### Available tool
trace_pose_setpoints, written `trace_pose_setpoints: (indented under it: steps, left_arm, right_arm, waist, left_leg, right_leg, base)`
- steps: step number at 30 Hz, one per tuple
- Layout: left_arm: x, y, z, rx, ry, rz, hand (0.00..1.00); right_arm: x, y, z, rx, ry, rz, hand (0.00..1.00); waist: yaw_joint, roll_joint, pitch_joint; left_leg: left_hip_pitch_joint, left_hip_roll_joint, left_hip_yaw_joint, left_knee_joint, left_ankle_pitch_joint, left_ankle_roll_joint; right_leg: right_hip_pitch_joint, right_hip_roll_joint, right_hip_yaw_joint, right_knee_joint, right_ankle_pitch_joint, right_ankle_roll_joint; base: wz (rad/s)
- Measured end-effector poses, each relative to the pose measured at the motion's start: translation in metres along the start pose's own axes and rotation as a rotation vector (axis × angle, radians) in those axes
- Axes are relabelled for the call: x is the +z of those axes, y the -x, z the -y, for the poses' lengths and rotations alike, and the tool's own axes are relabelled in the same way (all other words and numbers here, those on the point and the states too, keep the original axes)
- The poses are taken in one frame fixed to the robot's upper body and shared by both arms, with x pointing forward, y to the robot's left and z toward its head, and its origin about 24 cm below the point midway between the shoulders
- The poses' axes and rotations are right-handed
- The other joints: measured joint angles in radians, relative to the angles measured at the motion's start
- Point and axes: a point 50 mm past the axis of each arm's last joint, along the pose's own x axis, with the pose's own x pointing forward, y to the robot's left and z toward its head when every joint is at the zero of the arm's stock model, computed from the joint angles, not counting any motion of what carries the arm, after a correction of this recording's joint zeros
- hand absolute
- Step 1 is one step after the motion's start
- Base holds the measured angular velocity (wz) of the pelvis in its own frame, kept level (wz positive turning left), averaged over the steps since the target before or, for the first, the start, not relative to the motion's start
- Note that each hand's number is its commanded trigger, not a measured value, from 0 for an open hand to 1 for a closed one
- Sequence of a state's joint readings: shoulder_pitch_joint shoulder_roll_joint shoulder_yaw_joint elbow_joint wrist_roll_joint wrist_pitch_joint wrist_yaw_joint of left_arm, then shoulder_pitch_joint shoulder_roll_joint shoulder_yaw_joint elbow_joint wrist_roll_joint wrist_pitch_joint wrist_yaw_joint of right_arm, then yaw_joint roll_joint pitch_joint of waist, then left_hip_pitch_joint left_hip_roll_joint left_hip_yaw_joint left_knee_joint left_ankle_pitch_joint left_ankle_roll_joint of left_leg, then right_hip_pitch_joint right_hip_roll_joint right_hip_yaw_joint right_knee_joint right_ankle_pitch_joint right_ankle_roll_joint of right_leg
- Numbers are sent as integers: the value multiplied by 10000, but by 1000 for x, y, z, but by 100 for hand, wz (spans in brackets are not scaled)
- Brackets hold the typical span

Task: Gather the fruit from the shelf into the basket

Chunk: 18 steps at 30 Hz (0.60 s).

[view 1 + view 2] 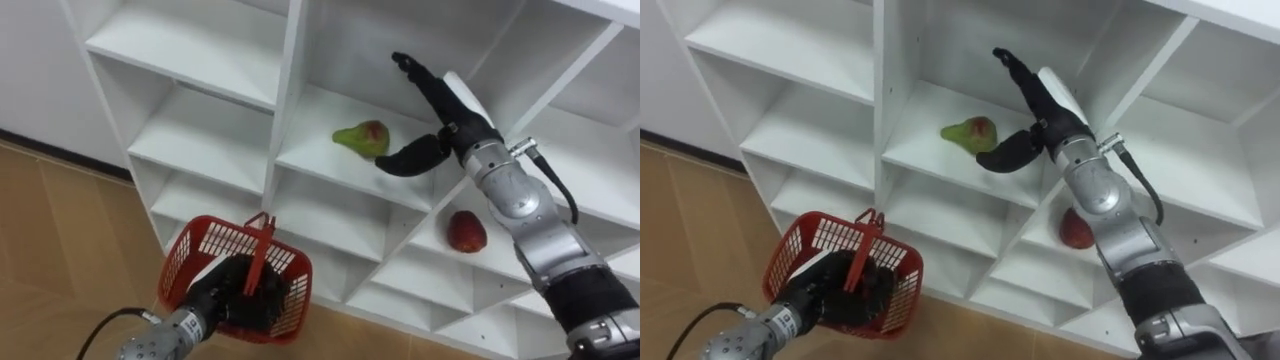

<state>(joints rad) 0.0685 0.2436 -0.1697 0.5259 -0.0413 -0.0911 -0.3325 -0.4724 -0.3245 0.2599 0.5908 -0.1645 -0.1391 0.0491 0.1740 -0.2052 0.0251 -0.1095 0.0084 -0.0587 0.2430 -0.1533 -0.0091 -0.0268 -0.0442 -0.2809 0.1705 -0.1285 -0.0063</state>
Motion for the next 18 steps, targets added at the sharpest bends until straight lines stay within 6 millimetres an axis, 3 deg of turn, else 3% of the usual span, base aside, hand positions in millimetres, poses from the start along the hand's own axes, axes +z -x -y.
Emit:
trace_pose_setpoints:
  steps: [10, 18]
  left_arm:
    - [-1, 1, -3, -58, -94, -168, 100]
    - [0, 0, -2, -112, -98, -131, 100]
  right_arm:
    - [-3, -2, -1, 532, -34, -389, 0]
    - [-4, -2, 0, 548, -60, -467, 0]
  waist:
    - [-19, -6, 13]
    - [-11, -141, 136]
  left_leg:
    - [-357, -3, -48, -36, -1, 1]
    - [-574, -15, -92, 92, -6, 7]
  right_leg:
    - [-315, -37, -217, 14, 1, 0]
    - [-462, -38, -243, 32, 3, -3]
  base:
    - [2]
    - [2]
